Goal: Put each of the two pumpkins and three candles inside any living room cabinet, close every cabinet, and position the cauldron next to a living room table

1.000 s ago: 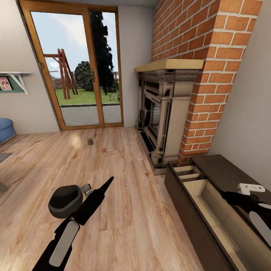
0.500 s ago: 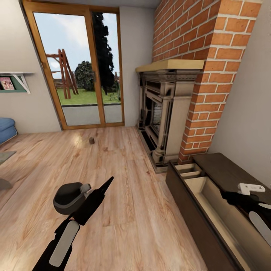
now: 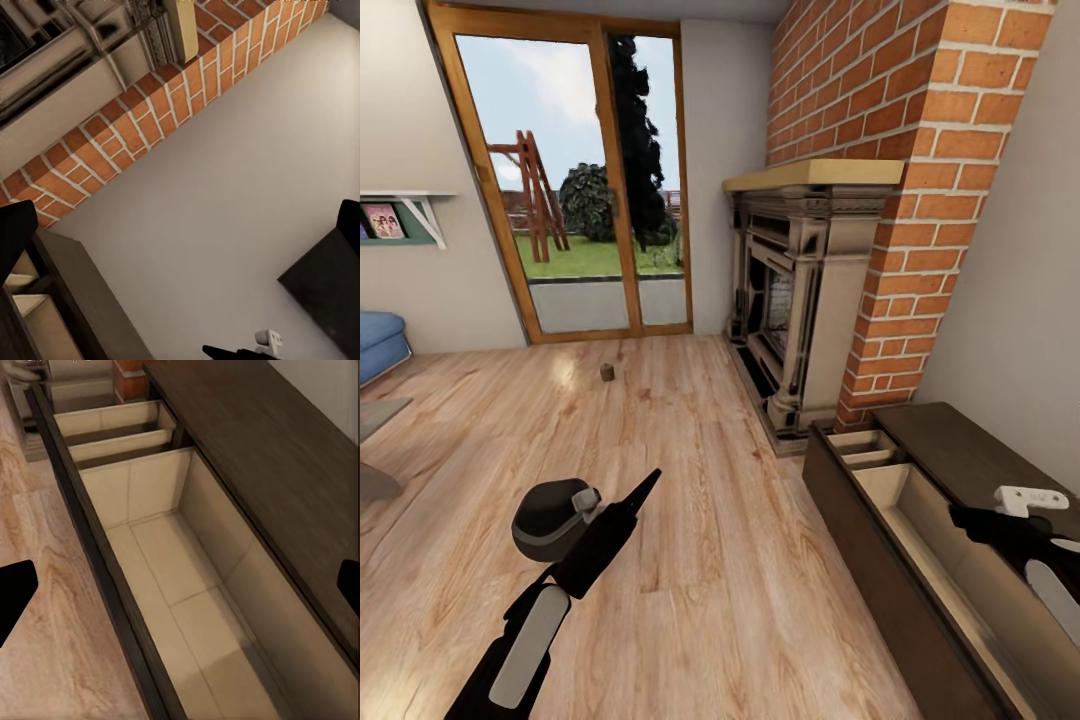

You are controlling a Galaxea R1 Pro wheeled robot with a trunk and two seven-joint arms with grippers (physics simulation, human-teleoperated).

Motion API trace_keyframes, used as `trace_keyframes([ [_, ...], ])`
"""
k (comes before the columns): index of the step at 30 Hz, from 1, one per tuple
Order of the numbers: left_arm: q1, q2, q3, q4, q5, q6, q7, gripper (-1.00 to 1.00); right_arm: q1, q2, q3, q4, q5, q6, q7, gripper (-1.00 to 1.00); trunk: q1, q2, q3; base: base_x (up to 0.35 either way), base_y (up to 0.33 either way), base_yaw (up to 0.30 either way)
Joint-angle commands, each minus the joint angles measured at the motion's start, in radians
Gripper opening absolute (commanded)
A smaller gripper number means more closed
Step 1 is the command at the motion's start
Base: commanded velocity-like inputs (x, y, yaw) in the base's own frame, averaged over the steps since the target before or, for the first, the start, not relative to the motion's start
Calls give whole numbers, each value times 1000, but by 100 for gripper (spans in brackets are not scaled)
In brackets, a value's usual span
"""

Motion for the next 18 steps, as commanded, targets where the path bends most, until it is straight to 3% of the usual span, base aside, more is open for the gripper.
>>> trace_keyframes([
  [1,0,0,1,0,-1,0,1,100,-3,-1,-4,0,-2,2,0,100,0,0,0,0,0,0],
  [6,0,-6,3,2,-4,-1,1,100,-8,0,-60,0,-9,21,1,100,0,0,0,0,0,0],
  [10,0,-8,3,3,-6,-1,2,100,-4,1,-79,3,-9,56,1,100,0,0,0,0,0,0],
  [17,0,-7,4,4,-6,-2,3,100,9,4,-114,54,-13,227,1,100,0,0,0,0,0,0],
  [18,0,-4,5,4,-6,-2,3,100,9,4,-146,65,-11,255,1,100,0,0,0,0,0,0],
])
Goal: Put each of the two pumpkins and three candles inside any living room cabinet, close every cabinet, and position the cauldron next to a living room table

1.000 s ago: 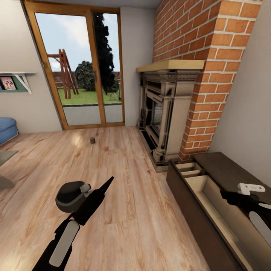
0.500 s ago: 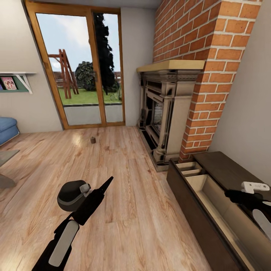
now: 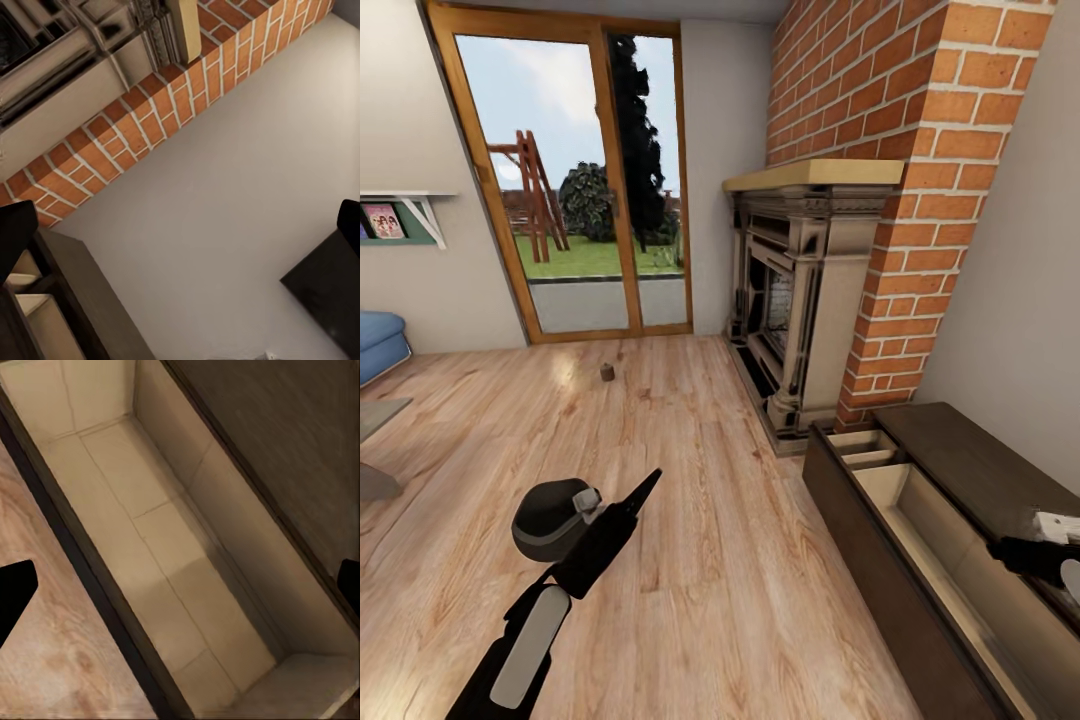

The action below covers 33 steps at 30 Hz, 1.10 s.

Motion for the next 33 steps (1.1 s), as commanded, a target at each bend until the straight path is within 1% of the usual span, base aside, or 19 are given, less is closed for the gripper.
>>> trace_keyframes([
  [1,0,2,0,0,0,0,0,100,0,-1,-39,14,1,15,0,100,0,0,0,0,0,0],
  [3,0,3,0,0,0,0,0,100,0,-4,-86,38,3,24,0,100,0,0,0,0,0,0],
  [5,0,3,0,0,0,0,0,100,0,-7,-109,59,6,27,0,100,0,0,0,0,0,0],
  [6,0,3,0,0,0,0,1,100,0,-14,-124,104,21,28,0,100,0,0,0,0,0,0],
  [8,0,3,0,3,0,0,1,100,0,-17,-130,167,51,26,7,100,0,0,0,0,0,0],
  [9,0,2,0,20,0,0,1,100,0,-19,-132,230,85,23,41,100,0,0,0,0,0,0],
  [11,0,-1,0,42,0,-5,1,100,0,-18,-132,287,123,20,109,100,0,0,0,0,0,0],
  [13,0,-2,1,55,0,-24,2,100,0,-17,-133,346,183,8,195,100,0,0,0,0,0,0],
  [14,0,-3,1,57,0,-31,2,100,0,-17,-133,360,201,2,216,100,0,0,0,0,0,0],
  [15,0,-2,2,62,0,-56,1,100,0,-15,-133,412,280,-30,293,100,0,0,0,0,0,0],
  [17,0,-2,2,66,0,-68,0,100,0,-12,-133,457,351,-70,359,100,0,0,0,0,0,0],
  [19,0,-2,2,68,0,-73,0,100,0,-11,-133,503,399,-108,412,100,0,0,0,0,0,0],
  [22,0,0,2,70,0,-76,0,100,0,-12,-134,582,431,-151,468,100,0,0,0,0,0,0],
  [28,0,-1,2,72,-1,-77,0,100,0,-13,-134,648,438,-162,479,100,0,0,0,0,0,0],
  [29,0,-1,2,73,-1,-77,0,100,0,-16,-135,674,438,-187,479,100,0,0,0,0,0,0],
  [30,0,-1,2,73,-2,-77,0,100,0,-16,-135,676,439,-190,479,100,0,0,0,0,0,0],
  [33,0,0,2,73,-2,-77,0,100,0,-23,-137,694,459,-196,478,100,0,0,0,0,0,0],
])
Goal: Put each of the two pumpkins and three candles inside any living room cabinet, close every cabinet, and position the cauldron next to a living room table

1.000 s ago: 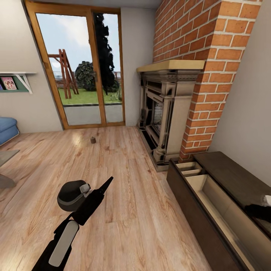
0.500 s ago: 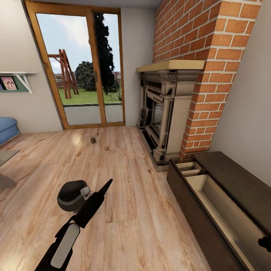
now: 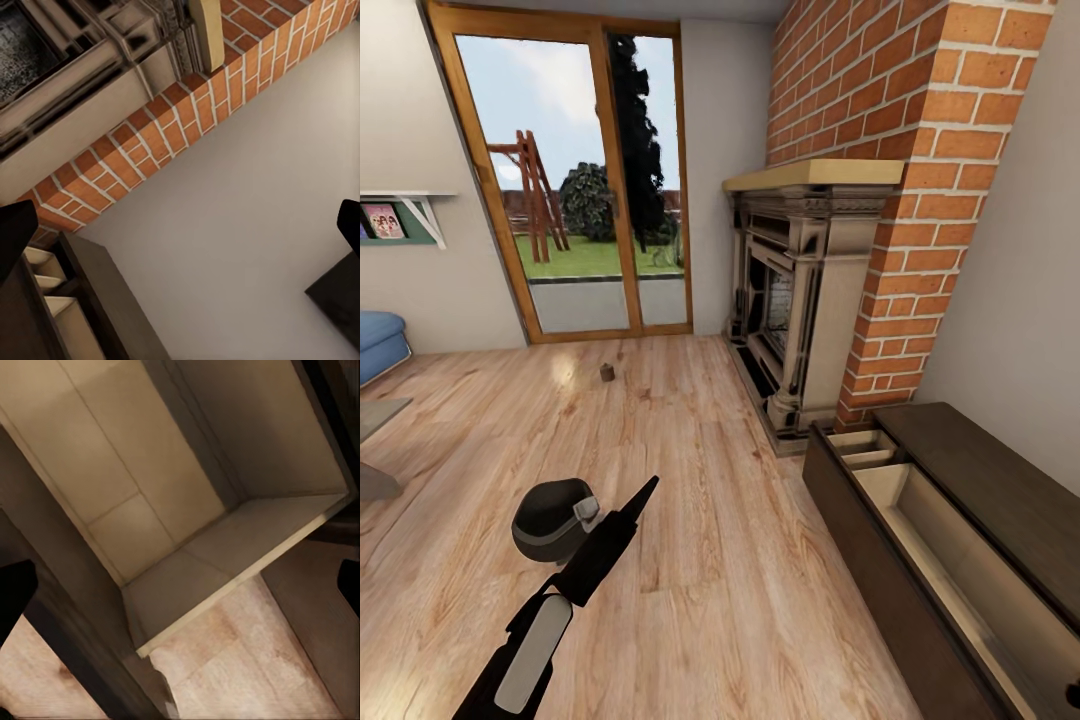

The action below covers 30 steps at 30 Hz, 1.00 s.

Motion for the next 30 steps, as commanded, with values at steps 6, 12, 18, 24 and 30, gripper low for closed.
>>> trace_keyframes([
  [6,0,0,1,-1,1,0,1,100,0,-21,0,9,3,0,1,100,0,0,0,0,0,0],
  [12,0,-1,1,-1,2,0,1,100,0,-33,0,9,4,0,3,100,0,0,0,-96,0,0],
  [18,0,0,1,-1,2,0,1,100,0,-47,0,9,6,1,65,100,0,0,0,-185,0,0],
  [24,0,-1,1,0,1,-1,2,100,0,-66,1,13,11,1,134,100,0,0,0,-20,0,0],
  [30,0,-1,1,0,0,-1,2,100,0,-86,1,49,22,-1,214,100,0,0,0,-1,0,0],
])
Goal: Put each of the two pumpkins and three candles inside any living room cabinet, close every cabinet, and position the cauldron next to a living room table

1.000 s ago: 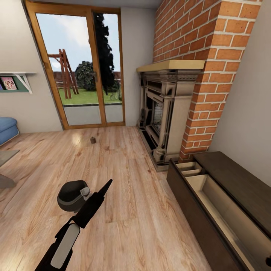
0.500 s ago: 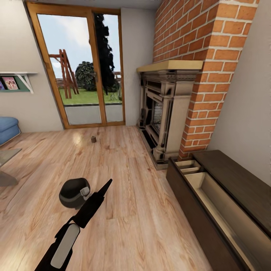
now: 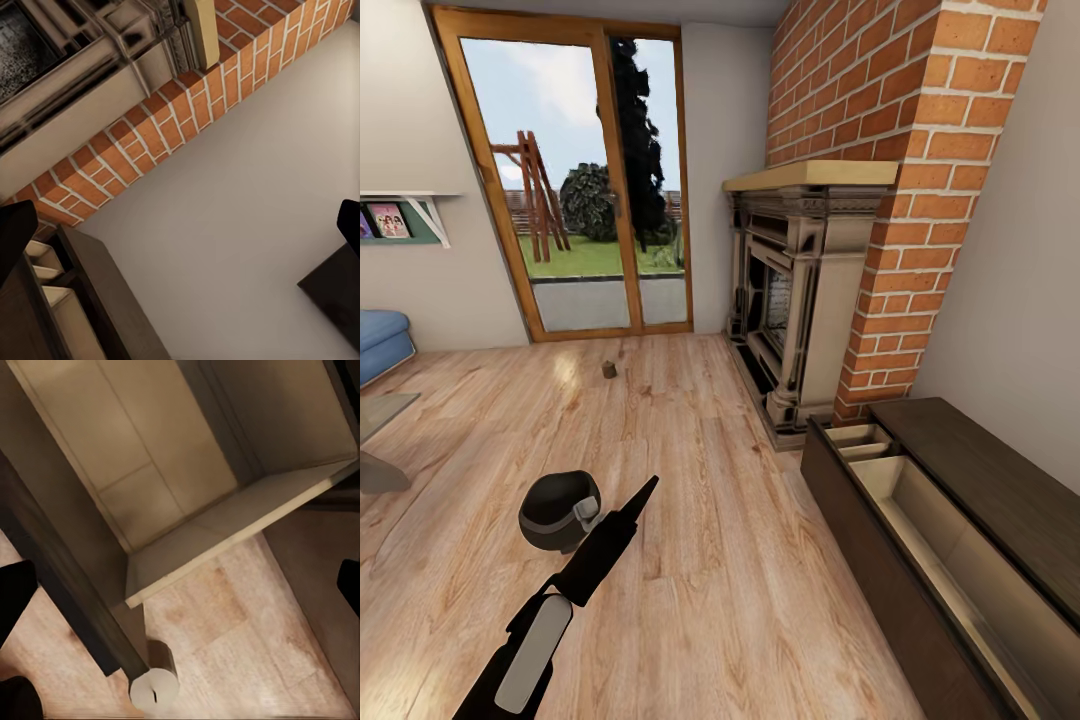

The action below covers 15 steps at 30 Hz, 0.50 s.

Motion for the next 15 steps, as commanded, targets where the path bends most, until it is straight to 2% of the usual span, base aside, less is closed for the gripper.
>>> trace_keyframes([
  [1,0,0,0,0,0,0,0,100,0,-3,0,2,2,0,8,100,0,0,0,0,0,0],
  [15,0,-3,0,9,0,-1,4,100,0,-7,0,7,4,-1,21,100,0,0,0,0,0,0],
])
